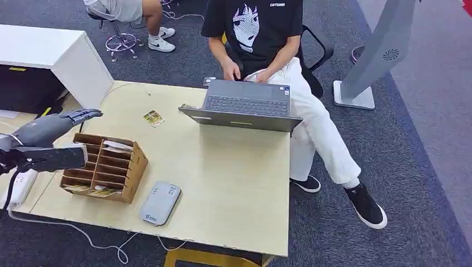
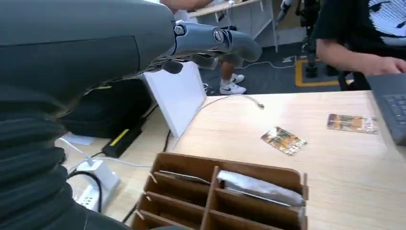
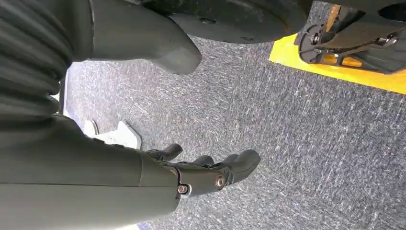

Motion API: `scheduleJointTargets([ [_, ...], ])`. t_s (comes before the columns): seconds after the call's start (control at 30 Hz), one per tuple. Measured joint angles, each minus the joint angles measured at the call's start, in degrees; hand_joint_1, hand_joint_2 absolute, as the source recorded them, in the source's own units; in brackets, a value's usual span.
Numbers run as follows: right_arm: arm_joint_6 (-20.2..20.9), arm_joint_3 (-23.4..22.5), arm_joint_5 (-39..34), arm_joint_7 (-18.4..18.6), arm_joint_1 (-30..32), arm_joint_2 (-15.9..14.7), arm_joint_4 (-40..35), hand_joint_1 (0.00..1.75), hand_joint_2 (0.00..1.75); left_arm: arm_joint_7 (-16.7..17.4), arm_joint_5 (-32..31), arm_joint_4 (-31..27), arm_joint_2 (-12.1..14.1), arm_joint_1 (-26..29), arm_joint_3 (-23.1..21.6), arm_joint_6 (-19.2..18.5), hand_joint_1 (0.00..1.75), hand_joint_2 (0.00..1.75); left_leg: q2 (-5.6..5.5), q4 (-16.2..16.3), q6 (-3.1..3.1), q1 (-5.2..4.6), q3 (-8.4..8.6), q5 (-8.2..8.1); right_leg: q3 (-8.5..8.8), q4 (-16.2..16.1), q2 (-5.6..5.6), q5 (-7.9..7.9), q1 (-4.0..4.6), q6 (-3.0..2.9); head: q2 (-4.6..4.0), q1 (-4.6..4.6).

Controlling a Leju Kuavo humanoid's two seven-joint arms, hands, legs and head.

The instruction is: Pass the card to the sensor for recognition and then transmit it.

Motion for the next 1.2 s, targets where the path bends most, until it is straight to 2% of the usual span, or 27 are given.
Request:
scheduleJointTargets([
  [0.3,0.13,0.00,-0.63,-0.13,0.00,-0.04,0.00,0.00,1.75,2.16,0.61,-1.22,3.71,-3.56,-1.73,-2.07,0.00,1.75,0.00,0.00,0.00,0.00,0.00,0.00,-0.01,0.00,0.00,0.00,0.00,0.00,0.00,0.00],
  [0.53,0.13,0.00,-1.01,-0.17,-0.01,-0.07,0.00,0.00,1.75,3.15,-3.35,-1.22,3.87,-5.98,-4.53,-0.61,0.00,1.75,0.01,0.00,0.00,-0.01,0.01,0.00,0.00,0.00,0.01,0.01,0.00,0.00,0.00,0.00],
  [0.83,0.11,0.00,-1.01,-0.17,-0.01,-0.07,0.00,0.00,1.75,3.08,-3.41,-1.22,3.93,-6.32,-7.08,0.29,0.00,1.75,0.00,0.00,0.00,0.00,0.00,0.00,0.00,0.00,0.00,0.01,0.00,0.00,0.00,0.00],
  [1.2,0.11,0.00,-1.01,-0.17,-0.01,-0.07,0.00,0.00,1.75,2.60,-2.86,-1.18,3.93,-6.45,-8.04,0.48,0.00,1.75,0.00,0.00,0.00,-0.01,0.01,0.00,0.01,0.00,0.00,0.01,0.00,0.00,0.00,-0.02],
])
